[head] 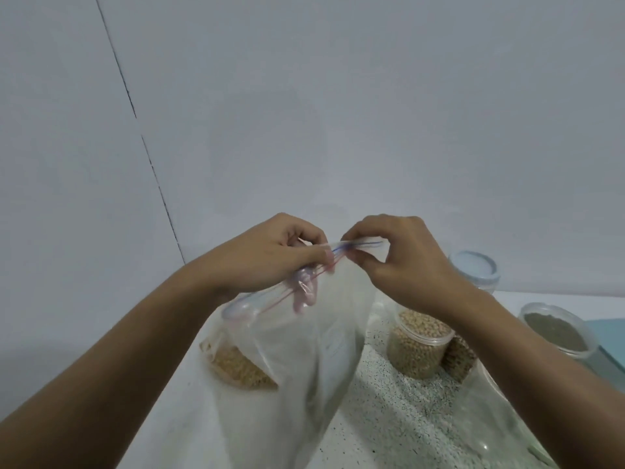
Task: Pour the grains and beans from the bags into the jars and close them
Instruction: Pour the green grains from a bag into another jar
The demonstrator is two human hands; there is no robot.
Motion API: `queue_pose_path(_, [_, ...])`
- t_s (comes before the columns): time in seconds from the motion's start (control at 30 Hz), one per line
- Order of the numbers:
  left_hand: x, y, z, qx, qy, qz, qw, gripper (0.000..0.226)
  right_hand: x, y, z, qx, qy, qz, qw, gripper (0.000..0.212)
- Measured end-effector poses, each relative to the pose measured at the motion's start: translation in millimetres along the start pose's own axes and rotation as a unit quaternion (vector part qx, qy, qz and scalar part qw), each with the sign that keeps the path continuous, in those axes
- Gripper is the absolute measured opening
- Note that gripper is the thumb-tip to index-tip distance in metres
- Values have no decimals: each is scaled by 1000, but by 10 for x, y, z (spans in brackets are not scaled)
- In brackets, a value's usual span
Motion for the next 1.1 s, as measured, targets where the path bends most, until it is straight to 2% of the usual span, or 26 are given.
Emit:
queue_pose_path(0.2, [29, 279, -110, -78, 0, 57, 995, 24, -187, 104, 92, -63, 22, -16, 998, 14])
queue_pose_path(0.37, [303, 711, -199, -92, -37, 116, 988, 20, -401, 431, 288, -37, 101, -148, 983, 17])
queue_pose_path(0.43, [404, 877, -210, -100, -56, 146, 983, 20, -460, 531, 391, -9, 138, -239, 961, 16])
queue_pose_path(0.57, [577, 1045, -233, -120, -63, 183, 974, 29, -519, 716, 621, 26, 218, -416, 882, 12])
queue_pose_path(0.63, [659, 1113, -262, -118, -65, 238, 962, 37, -504, 785, 693, 32, 225, -464, 856, 18])
queue_pose_path(0.73, [714, 1213, -299, -111, -82, 336, 932, 42, -476, 824, 739, 40, 221, -499, 837, 25])
queue_pose_path(0.93, [636, 1272, -348, -112, -47, 303, 945, 39, -486, 850, 848, 33, 212, -530, 821, 27])
queue_pose_path(1.1, [706, 1413, -342, -119, 14, 289, 950, 34, -537, 916, 1007, 1, 199, -551, 811, 18])
Point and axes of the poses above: each hand's wrist, its own z-axis away from the middle knuckle, its own y-axis out of the palm, x = y × z, the point moved 5 cm from there along -z, towards the middle knuckle, and after that the axes turned 15 degrees about x, right-handed, at the moved point
